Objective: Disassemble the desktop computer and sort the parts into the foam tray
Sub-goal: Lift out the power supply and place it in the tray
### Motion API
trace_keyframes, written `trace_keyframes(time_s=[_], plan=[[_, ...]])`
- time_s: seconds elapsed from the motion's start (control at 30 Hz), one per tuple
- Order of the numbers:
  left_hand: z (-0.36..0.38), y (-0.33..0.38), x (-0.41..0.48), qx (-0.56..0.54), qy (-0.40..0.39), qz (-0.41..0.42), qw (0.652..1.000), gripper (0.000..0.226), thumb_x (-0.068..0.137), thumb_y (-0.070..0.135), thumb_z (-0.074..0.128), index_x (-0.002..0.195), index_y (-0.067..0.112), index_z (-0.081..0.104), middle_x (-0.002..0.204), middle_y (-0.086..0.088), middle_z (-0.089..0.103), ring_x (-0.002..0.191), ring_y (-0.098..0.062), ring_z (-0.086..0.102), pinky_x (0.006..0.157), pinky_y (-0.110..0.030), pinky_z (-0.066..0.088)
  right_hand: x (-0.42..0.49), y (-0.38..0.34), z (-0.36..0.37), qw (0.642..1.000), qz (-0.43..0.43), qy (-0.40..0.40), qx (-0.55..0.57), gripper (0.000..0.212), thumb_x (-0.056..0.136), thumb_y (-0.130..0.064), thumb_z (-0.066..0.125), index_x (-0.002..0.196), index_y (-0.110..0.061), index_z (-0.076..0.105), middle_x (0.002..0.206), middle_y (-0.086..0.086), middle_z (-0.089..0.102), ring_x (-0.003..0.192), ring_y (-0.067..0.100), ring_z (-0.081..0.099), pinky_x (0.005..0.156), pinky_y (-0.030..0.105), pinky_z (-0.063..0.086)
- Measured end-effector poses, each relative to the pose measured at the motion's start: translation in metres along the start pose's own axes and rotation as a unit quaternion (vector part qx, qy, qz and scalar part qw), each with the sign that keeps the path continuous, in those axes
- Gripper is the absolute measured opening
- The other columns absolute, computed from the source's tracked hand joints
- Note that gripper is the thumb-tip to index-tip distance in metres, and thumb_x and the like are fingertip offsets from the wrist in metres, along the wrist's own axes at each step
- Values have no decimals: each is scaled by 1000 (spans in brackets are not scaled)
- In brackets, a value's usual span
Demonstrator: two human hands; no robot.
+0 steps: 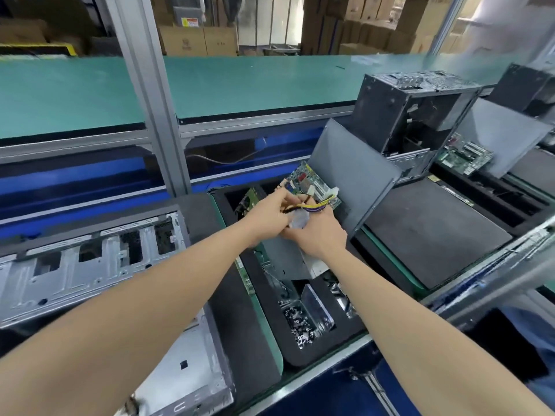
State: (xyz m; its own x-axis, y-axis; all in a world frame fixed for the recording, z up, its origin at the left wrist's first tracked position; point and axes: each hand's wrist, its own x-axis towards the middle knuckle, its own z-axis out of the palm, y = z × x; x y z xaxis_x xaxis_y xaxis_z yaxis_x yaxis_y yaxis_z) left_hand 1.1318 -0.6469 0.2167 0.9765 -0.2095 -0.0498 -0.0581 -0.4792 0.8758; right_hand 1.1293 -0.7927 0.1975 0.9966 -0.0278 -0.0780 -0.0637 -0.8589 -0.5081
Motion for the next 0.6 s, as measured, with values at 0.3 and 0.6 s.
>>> trace_keyframes(time_s=[0.3, 0.6], plan=[[5, -20, 25, -57, 132, -23, 989, 16, 85, 29, 83, 99, 26, 75, 88, 13, 75, 78, 7, 66, 63, -8, 44, 32, 15, -5, 1000, -8, 1, -25, 70, 74, -68, 74, 126, -24, 59, 138, 8, 47, 127, 38, 51, 100, 52, 49], [22, -51, 65, -97, 23, -120, 988, 37, 99, -9, 43, 109, 21, 62, 103, 4, 71, 107, -13, 69, 67, -12, 50, 89, 42, 5, 987, -56, -75, -133, 65, 84, -62, 71, 138, -32, 53, 153, 5, 35, 132, 42, 45, 96, 49, 47]])
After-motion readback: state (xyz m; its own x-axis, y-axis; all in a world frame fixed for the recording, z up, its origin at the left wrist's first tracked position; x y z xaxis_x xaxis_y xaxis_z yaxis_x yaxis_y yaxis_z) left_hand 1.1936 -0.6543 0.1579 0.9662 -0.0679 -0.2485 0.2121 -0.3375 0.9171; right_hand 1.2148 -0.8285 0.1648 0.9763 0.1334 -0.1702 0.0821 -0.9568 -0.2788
